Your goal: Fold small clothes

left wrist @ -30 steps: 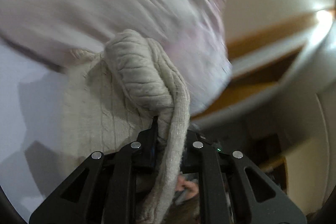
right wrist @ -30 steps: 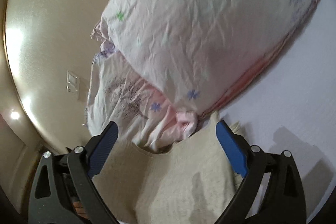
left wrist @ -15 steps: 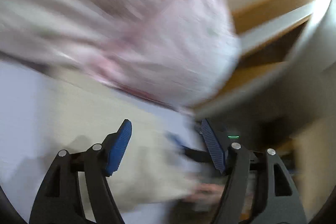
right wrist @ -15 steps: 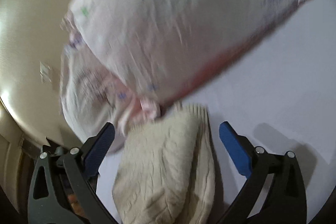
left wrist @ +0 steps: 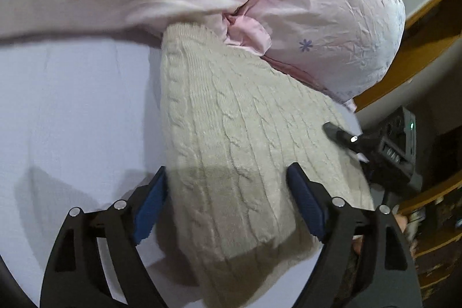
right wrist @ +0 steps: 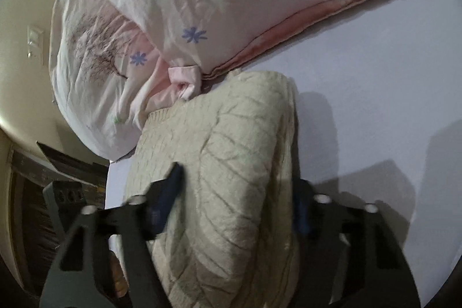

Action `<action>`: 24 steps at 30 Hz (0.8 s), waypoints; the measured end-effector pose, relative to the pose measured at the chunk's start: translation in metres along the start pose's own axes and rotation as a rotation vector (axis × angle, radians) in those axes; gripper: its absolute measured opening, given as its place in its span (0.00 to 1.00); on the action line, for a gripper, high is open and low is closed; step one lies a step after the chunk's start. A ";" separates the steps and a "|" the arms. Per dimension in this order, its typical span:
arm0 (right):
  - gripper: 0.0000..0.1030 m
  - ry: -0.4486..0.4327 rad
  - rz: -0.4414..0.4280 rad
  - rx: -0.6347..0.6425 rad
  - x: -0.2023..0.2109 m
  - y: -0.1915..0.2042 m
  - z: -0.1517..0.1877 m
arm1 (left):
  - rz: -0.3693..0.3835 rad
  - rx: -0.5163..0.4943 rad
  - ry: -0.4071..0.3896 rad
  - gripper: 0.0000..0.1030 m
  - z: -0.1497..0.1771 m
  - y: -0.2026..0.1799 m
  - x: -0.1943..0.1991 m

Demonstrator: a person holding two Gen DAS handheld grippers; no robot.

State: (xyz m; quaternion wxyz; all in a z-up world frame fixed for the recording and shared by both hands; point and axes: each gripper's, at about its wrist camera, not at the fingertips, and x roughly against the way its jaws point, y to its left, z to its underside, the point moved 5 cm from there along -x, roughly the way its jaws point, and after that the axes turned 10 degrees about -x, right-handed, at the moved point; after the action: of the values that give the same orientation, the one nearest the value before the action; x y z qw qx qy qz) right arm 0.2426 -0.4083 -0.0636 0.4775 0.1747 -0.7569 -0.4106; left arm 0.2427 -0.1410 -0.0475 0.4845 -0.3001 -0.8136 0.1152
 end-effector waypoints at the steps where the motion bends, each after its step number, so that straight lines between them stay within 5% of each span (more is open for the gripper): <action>1: 0.41 0.000 -0.024 -0.009 0.001 0.000 0.000 | 0.004 0.002 -0.026 0.76 -0.003 -0.001 -0.001; 3: 0.37 -0.005 -0.080 -0.024 0.003 0.002 0.001 | 0.002 -0.034 -0.024 0.63 -0.001 -0.005 -0.001; 4: 0.37 -0.007 -0.139 -0.024 0.005 0.007 0.002 | 0.031 -0.038 -0.021 0.49 -0.003 -0.003 0.004; 6: 0.35 0.015 -0.234 -0.005 0.011 0.019 0.007 | 0.100 -0.038 -0.004 0.38 -0.002 0.001 0.024; 8: 0.34 0.070 -0.310 0.033 0.003 0.039 0.020 | 0.122 -0.075 -0.019 0.37 0.000 0.007 0.055; 10: 0.35 0.119 -0.300 0.088 -0.020 0.060 0.034 | 0.057 -0.146 -0.056 0.39 0.001 0.013 0.083; 14: 0.51 0.072 -0.010 0.196 -0.045 0.066 0.041 | -0.204 -0.159 -0.051 0.47 0.005 0.052 0.101; 15: 0.54 0.034 0.005 0.202 -0.037 0.065 0.038 | -0.210 -0.135 -0.060 0.48 0.008 0.058 0.104; 18: 0.58 -0.055 -0.108 0.196 -0.001 0.064 0.031 | -0.236 -0.142 -0.191 0.48 0.013 0.050 0.124; 21: 0.58 0.019 -0.149 0.246 -0.007 0.072 0.042 | -0.233 -0.238 -0.272 0.53 0.020 0.018 0.132; 22: 0.54 0.052 -0.123 0.270 -0.018 0.078 0.046 | -0.227 -0.279 -0.281 0.56 0.024 0.007 0.130; 24: 0.17 0.050 0.021 0.348 -0.039 0.077 0.055 | -0.204 -0.345 -0.258 0.57 0.030 -0.009 0.122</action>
State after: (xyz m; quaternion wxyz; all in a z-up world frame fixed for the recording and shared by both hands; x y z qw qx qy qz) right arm 0.2235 -0.3111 -0.0364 0.4628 0.2571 -0.8062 -0.2641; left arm 0.1706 -0.0713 0.0295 0.3274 -0.2776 -0.9024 -0.0375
